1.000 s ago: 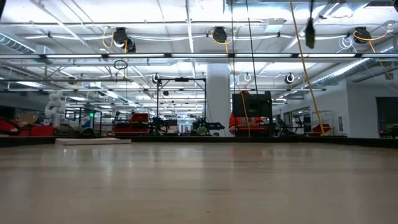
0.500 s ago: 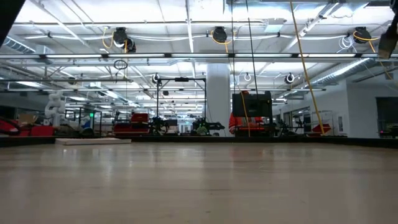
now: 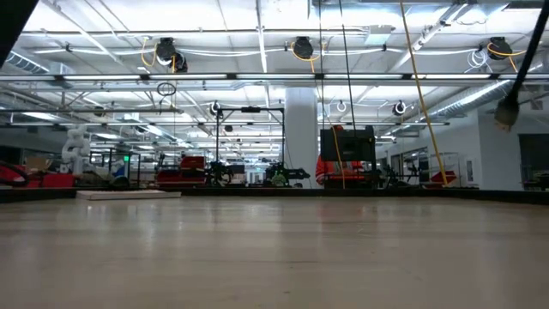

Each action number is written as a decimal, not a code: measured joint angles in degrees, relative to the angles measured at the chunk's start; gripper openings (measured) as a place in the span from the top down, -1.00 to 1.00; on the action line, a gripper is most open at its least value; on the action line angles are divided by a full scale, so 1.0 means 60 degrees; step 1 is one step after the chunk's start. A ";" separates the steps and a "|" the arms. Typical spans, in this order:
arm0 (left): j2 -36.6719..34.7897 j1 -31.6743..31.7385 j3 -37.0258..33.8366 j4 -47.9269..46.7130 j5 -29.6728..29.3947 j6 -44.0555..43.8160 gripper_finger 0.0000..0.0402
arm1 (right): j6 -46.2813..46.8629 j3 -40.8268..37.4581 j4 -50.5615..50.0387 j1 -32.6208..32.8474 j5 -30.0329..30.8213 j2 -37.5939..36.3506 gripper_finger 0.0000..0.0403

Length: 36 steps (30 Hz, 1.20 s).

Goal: Pick and place USB-C Cables
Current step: Put the black charger cable into the bin

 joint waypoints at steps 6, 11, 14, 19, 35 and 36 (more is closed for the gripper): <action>0.0007 0.0004 0.0000 -0.0462 0.0000 0.0048 0.85 | 0.0190 -0.0004 -0.0106 -0.0757 -0.1495 0.0046 0.02; 0.0007 0.0029 -0.0004 -0.0664 -0.0001 0.0026 0.85 | 0.0271 -0.0004 -0.0373 -0.1212 -0.2745 0.0267 0.06; 0.0007 0.0029 0.0000 -0.0675 -0.0001 -0.0008 0.85 | 0.0187 -0.0004 -0.0393 -0.1419 -0.3226 0.0324 0.10; 0.0007 0.0029 0.0000 -0.0786 0.0029 -0.0082 0.85 | 0.0175 -0.0004 -0.0450 -0.1580 -0.3492 0.0328 0.24; -0.0226 -0.0086 -0.0007 -0.1470 -0.0504 -0.0254 0.48 | 0.0683 -0.0004 -0.0729 -0.1661 -0.3685 0.0195 0.94; -0.0336 -0.0123 -0.0005 -0.1636 -0.1002 -0.0166 0.39 | 0.0895 -0.0004 -0.0715 -0.1657 -0.3611 0.0137 0.92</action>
